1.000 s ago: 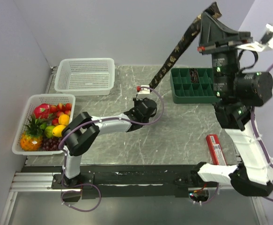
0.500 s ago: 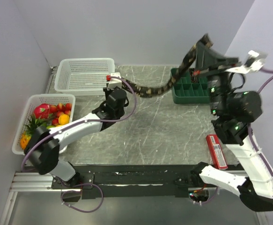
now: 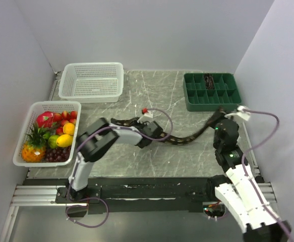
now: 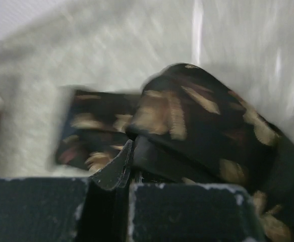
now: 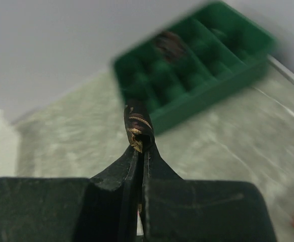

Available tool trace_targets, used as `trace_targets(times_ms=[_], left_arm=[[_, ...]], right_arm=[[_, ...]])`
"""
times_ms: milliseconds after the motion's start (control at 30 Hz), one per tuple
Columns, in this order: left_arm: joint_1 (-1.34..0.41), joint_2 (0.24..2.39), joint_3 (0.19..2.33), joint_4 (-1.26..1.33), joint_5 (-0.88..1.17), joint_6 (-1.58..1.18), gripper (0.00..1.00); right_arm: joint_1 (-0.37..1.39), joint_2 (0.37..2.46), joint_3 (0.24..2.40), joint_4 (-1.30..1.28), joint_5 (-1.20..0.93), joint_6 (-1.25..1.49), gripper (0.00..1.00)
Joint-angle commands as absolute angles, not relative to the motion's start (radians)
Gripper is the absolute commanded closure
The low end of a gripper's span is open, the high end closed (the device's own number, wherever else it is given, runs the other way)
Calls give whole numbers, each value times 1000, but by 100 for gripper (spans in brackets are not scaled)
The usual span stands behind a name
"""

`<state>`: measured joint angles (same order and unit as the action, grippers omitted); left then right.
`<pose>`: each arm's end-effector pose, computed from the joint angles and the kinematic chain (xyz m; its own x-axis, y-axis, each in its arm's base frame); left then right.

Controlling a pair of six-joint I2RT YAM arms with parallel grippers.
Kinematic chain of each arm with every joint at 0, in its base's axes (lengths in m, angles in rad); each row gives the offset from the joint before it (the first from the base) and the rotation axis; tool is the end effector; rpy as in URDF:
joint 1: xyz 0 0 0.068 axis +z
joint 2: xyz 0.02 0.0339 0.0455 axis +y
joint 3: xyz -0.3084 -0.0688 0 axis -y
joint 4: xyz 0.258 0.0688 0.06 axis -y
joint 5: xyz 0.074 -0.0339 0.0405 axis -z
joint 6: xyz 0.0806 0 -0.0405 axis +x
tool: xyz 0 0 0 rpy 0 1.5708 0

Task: Roll the ties
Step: Place the tie at the center of the board.

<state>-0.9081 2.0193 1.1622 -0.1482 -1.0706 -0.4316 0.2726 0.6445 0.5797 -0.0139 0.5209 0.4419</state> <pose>0.3193 -0.2942 0.1405 -0.5090 0.3261 -0.7966 -0.1366 0.8831 0.4488 0.1825 0.0094 0.3306 0.0360 0.3952 -0.9179 0.2532 0.8849 0.3910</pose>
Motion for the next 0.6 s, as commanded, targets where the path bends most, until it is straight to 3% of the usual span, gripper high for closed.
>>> trace_targets(times_ms=[0, 100, 233, 467, 567], left_arm=[[-946, 2072, 1221, -284, -1103, -557, 99], [-951, 2031, 1165, -190, -999, -546, 97], [-951, 1961, 1114, -124, -855, -508, 39], [-943, 1669, 912, 27, -552, -433, 27], [-864, 1533, 855, 60, -372, -469, 28]], right_arm=[[71, 574, 606, -90, 396, 598, 100], [11, 600, 667, -139, 385, 575, 100], [5, 650, 681, -135, 356, 560, 100], [-63, 713, 666, -118, 295, 569, 100], [-78, 704, 644, -94, 278, 557, 100]])
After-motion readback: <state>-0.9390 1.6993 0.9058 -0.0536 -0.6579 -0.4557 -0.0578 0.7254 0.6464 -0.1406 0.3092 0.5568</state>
